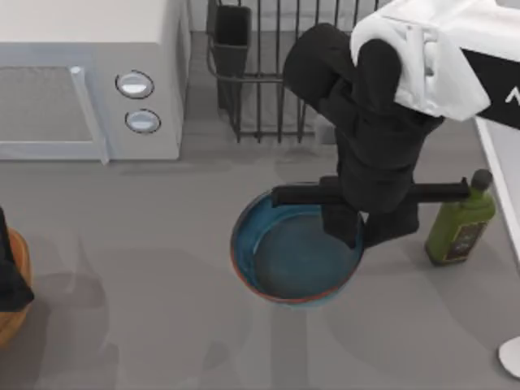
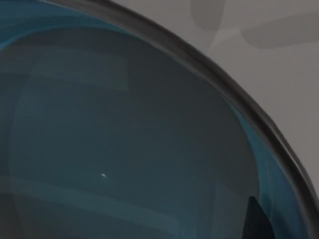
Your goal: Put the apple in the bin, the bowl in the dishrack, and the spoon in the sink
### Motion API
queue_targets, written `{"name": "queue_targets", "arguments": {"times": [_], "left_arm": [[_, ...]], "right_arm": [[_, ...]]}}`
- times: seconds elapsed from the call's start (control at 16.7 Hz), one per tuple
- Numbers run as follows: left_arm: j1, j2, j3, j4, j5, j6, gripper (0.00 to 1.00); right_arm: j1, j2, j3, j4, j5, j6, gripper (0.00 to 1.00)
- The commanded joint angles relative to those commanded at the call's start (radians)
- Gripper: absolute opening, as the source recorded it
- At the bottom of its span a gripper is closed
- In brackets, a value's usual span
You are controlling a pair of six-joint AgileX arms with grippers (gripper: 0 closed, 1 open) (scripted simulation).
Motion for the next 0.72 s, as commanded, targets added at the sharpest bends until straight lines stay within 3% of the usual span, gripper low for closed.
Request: {"name": "queue_targets", "arguments": {"times": [0.36,0.72], "left_arm": [[0.0,0.0,0.0,0.0,0.0,0.0,1.0],[0.0,0.0,0.0,0.0,0.0,0.0,1.0]], "right_arm": [[0.12,-0.097,-0.011,0.243,0.243,-0.187,0.0],[0.196,-0.221,-0.06,0.731,0.641,-0.377,0.0]]}}
